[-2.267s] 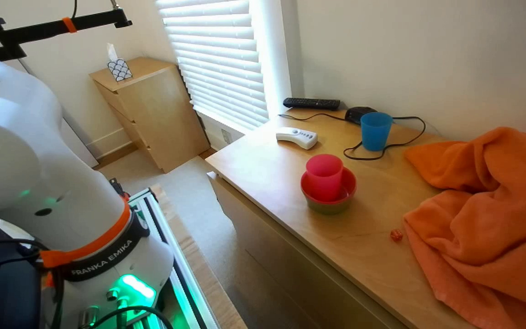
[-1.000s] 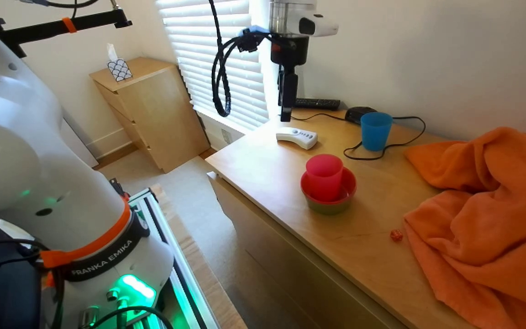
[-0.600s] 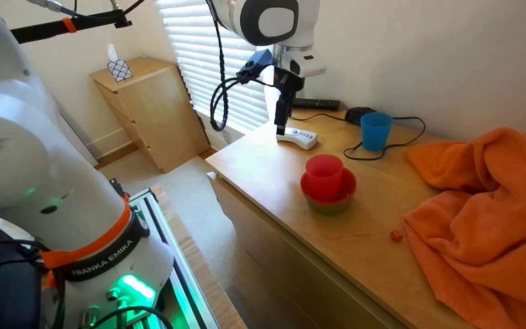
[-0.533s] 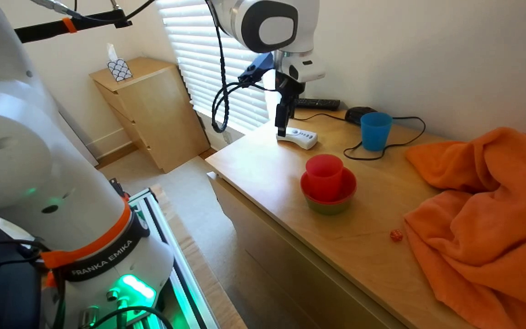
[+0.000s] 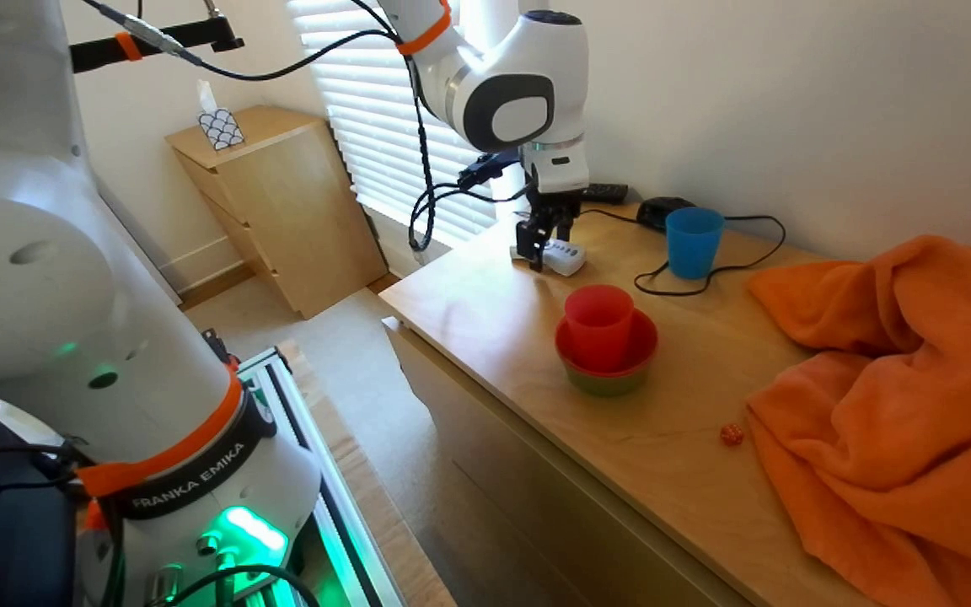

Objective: Put the white remote in the pink cup

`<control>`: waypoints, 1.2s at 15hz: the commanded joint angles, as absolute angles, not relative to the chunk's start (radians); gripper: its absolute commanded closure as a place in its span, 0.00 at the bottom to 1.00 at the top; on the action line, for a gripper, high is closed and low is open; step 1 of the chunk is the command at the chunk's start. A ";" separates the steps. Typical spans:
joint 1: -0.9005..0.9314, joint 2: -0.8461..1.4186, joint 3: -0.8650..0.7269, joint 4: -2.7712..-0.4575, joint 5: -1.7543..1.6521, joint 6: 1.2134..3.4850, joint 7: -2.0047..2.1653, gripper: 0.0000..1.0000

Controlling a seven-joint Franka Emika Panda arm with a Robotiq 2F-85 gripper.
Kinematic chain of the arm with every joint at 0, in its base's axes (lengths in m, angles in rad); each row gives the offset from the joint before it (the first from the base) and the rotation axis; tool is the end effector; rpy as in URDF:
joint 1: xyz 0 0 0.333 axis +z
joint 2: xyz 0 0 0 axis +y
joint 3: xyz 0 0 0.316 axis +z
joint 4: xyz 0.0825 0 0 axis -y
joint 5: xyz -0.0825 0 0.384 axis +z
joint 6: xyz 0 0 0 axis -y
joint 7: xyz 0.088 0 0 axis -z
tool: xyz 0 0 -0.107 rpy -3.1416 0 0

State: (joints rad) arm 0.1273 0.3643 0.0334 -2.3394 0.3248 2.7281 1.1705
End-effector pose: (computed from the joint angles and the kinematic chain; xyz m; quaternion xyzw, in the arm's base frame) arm 0.5112 0.0714 0.1804 -0.7914 0.6069 0.0359 0.0641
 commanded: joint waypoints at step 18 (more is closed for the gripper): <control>0.437 -0.058 -0.468 -2.478 -0.775 2.530 2.111 0.69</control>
State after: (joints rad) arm 0.4113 0.0408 -0.4175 -2.4748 -0.5799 2.6735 1.9339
